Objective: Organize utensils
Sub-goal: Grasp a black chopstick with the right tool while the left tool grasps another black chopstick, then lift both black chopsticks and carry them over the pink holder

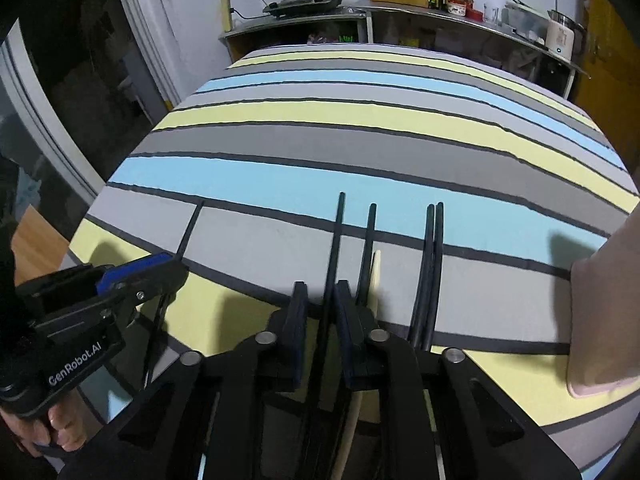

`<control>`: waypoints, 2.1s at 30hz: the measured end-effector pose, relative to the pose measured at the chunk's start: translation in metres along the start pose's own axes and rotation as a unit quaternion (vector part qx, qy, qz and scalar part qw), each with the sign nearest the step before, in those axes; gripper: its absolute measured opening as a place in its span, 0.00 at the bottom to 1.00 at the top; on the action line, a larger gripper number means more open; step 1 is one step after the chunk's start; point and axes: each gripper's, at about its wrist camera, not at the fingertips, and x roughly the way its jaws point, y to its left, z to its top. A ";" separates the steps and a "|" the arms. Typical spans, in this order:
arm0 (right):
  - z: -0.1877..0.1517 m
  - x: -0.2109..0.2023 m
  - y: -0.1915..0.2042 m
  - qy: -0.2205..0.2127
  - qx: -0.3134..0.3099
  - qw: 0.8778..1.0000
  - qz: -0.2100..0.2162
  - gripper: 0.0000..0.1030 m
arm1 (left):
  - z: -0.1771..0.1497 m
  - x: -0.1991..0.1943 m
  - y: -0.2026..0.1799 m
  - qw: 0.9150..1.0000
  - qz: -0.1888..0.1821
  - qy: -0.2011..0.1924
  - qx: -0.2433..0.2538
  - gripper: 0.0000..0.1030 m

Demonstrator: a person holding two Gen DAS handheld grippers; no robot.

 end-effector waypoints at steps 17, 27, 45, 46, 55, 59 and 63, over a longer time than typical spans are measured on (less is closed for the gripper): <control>-0.005 -0.079 -0.008 -0.065 0.028 0.997 0.039 0.06 | 0.014 -0.057 -0.016 0.999 -0.029 -0.033 0.015 0.04; -0.016 -0.155 -0.012 -0.129 0.046 0.990 0.041 0.06 | 0.019 -0.138 -0.049 0.992 -0.078 -0.092 0.048 0.04; -0.052 -0.242 -0.040 -0.198 0.082 0.977 0.006 0.05 | 0.024 -0.187 -0.119 0.976 -0.159 -0.102 0.111 0.04; -0.053 -0.245 -0.043 -0.199 0.084 0.976 0.001 0.06 | 0.025 -0.188 -0.124 0.974 -0.168 -0.100 0.113 0.04; -0.060 -0.283 -0.075 -0.224 0.112 0.967 -0.041 0.06 | 0.049 -0.187 -0.171 0.959 -0.237 -0.093 0.128 0.04; -0.054 -0.306 -0.091 -0.246 0.120 0.960 -0.060 0.05 | 0.068 -0.192 -0.197 0.951 -0.254 -0.105 0.140 0.04; -0.044 -0.325 -0.104 -0.268 0.125 0.952 -0.077 0.05 | 0.089 -0.194 -0.218 0.947 -0.260 -0.120 0.146 0.04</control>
